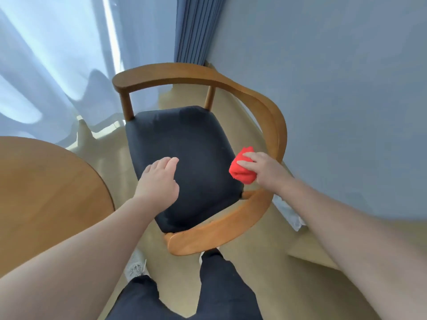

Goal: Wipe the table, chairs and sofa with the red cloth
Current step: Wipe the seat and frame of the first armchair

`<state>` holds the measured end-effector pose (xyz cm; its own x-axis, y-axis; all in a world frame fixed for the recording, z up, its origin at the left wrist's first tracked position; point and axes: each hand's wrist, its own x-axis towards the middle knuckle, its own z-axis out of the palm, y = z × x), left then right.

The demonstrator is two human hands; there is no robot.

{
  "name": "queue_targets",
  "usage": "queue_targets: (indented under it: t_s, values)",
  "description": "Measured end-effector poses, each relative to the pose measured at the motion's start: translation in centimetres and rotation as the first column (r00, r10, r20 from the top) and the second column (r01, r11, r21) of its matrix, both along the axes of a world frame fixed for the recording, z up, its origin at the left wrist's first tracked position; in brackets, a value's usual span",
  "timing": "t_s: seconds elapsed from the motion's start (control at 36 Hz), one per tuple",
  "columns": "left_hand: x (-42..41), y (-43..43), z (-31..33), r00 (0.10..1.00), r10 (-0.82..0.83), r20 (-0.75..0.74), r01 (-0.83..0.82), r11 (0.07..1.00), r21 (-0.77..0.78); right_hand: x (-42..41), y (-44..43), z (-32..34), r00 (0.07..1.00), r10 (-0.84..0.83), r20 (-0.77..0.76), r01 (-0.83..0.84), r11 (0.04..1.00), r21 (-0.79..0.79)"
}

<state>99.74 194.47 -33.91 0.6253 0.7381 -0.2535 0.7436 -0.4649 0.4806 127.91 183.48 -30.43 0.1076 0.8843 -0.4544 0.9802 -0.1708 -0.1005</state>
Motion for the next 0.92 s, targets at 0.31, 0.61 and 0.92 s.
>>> queue_targets:
  t_s: [0.31, 0.61, 0.92]
  values:
    - [6.7, -5.2, -6.8, 0.959, 0.280, -0.053, -0.280, 0.960, -0.002, 14.8, 17.1, -1.6, 0.671, 0.646, 0.364, -0.599, 0.762, -0.248]
    - [10.6, -12.1, -8.6, 0.899, 0.398, -0.183, -0.398, 0.917, 0.042, 19.9, 18.8, -6.1, 0.444, 0.785, 0.432, -0.599, 0.619, -0.508]
    - [10.5, -14.4, -10.0, 0.911, 0.379, -0.164, -0.370, 0.925, 0.086, 18.1, 12.5, -6.7, 0.464, 0.804, 0.372, -0.552, 0.590, -0.589]
